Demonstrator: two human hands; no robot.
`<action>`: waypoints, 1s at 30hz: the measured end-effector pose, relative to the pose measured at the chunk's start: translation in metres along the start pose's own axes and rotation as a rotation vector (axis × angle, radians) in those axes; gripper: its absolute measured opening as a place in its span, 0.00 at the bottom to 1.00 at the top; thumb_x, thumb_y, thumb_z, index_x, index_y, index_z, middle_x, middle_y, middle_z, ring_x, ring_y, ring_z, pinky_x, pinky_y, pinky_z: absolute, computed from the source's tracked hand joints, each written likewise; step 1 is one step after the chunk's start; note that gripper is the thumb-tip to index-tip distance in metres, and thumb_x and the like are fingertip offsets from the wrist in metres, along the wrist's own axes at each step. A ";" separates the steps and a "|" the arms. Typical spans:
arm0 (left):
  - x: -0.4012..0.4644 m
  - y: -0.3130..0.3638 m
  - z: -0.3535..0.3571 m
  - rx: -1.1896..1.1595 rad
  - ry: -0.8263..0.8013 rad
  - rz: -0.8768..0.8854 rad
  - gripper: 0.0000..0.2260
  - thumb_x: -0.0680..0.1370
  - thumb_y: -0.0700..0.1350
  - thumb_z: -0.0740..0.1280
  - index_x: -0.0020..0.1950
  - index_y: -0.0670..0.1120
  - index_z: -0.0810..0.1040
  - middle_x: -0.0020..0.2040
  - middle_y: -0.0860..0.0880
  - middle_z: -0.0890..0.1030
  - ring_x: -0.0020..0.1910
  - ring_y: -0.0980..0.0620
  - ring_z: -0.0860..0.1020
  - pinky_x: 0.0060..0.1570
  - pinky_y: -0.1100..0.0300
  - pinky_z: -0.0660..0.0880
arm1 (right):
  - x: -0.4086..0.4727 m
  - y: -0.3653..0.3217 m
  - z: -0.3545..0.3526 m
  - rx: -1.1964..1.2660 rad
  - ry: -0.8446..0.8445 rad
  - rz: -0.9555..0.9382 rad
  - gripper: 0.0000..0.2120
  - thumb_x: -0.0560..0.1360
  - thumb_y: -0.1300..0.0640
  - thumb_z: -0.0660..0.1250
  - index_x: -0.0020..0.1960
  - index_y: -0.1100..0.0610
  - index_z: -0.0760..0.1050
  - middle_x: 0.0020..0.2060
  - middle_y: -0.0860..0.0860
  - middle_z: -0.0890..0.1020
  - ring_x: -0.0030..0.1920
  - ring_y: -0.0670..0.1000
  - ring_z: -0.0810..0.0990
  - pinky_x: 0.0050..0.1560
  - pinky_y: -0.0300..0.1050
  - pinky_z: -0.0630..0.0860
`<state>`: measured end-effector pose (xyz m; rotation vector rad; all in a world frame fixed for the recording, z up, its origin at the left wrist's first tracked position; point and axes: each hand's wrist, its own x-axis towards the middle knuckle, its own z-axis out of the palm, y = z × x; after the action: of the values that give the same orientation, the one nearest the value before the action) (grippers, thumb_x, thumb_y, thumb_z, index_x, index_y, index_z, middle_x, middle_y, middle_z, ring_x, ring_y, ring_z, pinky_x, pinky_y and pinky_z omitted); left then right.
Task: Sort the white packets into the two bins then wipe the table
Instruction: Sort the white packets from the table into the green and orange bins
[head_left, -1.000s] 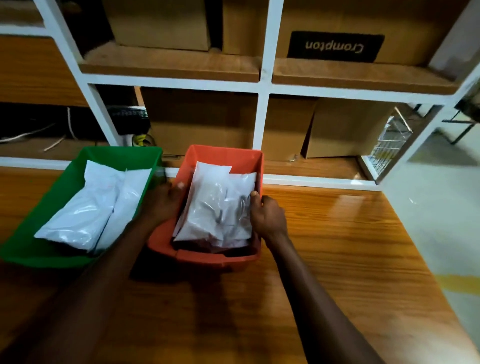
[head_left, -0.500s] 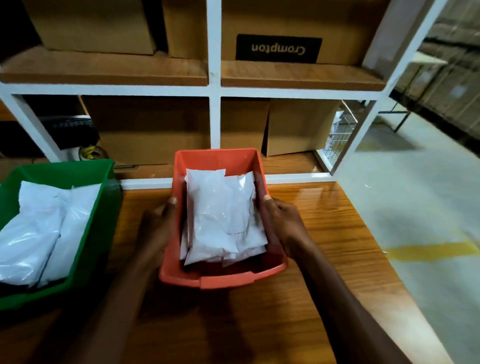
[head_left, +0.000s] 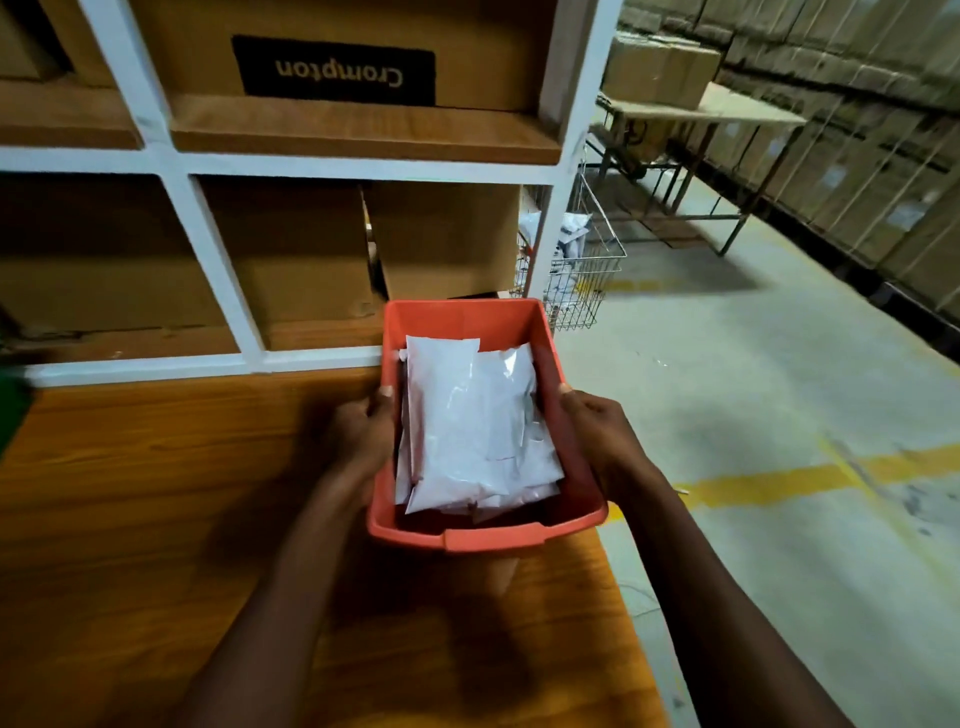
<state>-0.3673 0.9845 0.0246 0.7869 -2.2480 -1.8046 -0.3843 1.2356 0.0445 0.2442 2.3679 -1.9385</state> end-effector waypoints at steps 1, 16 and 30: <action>0.001 -0.003 0.010 -0.019 0.001 -0.007 0.20 0.81 0.55 0.62 0.36 0.43 0.77 0.34 0.46 0.78 0.34 0.49 0.74 0.35 0.52 0.71 | 0.006 0.003 -0.008 -0.012 0.000 -0.003 0.16 0.77 0.43 0.64 0.38 0.53 0.75 0.34 0.54 0.76 0.38 0.49 0.72 0.42 0.47 0.68; 0.003 0.018 0.046 0.031 0.052 -0.029 0.19 0.83 0.55 0.60 0.43 0.43 0.80 0.30 0.48 0.74 0.31 0.51 0.70 0.35 0.57 0.64 | 0.051 0.012 -0.032 -0.004 -0.047 0.056 0.15 0.80 0.49 0.63 0.38 0.55 0.74 0.34 0.55 0.74 0.37 0.50 0.70 0.41 0.46 0.66; -0.015 0.029 0.028 0.094 -0.048 0.100 0.18 0.83 0.55 0.58 0.54 0.44 0.81 0.49 0.41 0.84 0.45 0.46 0.79 0.47 0.54 0.74 | 0.028 -0.019 -0.031 -0.479 0.071 -0.152 0.21 0.81 0.37 0.55 0.60 0.47 0.80 0.56 0.54 0.85 0.57 0.59 0.81 0.56 0.52 0.76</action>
<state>-0.3754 1.0198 0.0480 0.6403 -2.3724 -1.7024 -0.4139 1.2645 0.0651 0.1039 2.8759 -1.3628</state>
